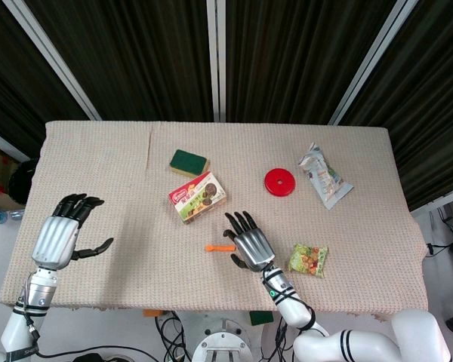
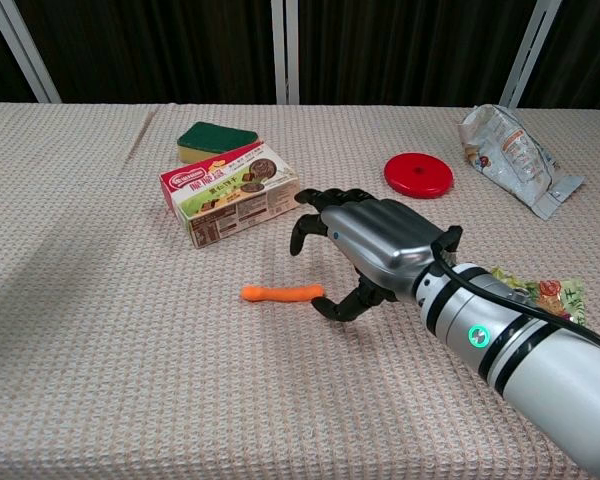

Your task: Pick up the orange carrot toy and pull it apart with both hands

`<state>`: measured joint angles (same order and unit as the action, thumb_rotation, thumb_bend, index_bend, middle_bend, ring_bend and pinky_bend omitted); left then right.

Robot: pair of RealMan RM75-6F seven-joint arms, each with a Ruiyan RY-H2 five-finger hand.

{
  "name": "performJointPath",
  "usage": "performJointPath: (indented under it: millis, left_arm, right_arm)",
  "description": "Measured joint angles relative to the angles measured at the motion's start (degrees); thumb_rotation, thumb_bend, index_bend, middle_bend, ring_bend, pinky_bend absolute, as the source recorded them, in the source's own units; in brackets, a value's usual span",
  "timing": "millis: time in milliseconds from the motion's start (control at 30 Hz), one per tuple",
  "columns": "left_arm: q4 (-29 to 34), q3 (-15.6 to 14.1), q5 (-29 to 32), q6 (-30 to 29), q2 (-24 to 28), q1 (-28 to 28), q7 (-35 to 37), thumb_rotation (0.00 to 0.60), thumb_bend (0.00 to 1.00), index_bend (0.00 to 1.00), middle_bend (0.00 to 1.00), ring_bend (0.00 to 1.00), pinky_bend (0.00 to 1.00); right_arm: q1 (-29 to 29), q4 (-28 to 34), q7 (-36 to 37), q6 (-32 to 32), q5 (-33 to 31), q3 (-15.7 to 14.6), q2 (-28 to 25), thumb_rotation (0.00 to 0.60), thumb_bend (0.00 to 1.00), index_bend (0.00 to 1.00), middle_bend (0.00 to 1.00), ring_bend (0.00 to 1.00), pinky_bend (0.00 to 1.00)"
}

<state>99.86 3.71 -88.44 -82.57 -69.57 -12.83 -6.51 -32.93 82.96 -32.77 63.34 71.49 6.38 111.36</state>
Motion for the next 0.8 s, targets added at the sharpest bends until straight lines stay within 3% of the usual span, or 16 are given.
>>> performJointPath:
  millis: [800]
  left_arm:
    - [-0.6, -0.1, 0.5, 0.3, -0.1, 0.1, 0.6, 0.361, 0.17, 0.23, 0.21, 0.13, 0.15]
  right_arm:
    - [-1.0, -7.0, -0.5, -0.4, -0.5, 1.0, 5.9, 0.600, 0.31, 0.47, 0.03, 0.00, 0.00]
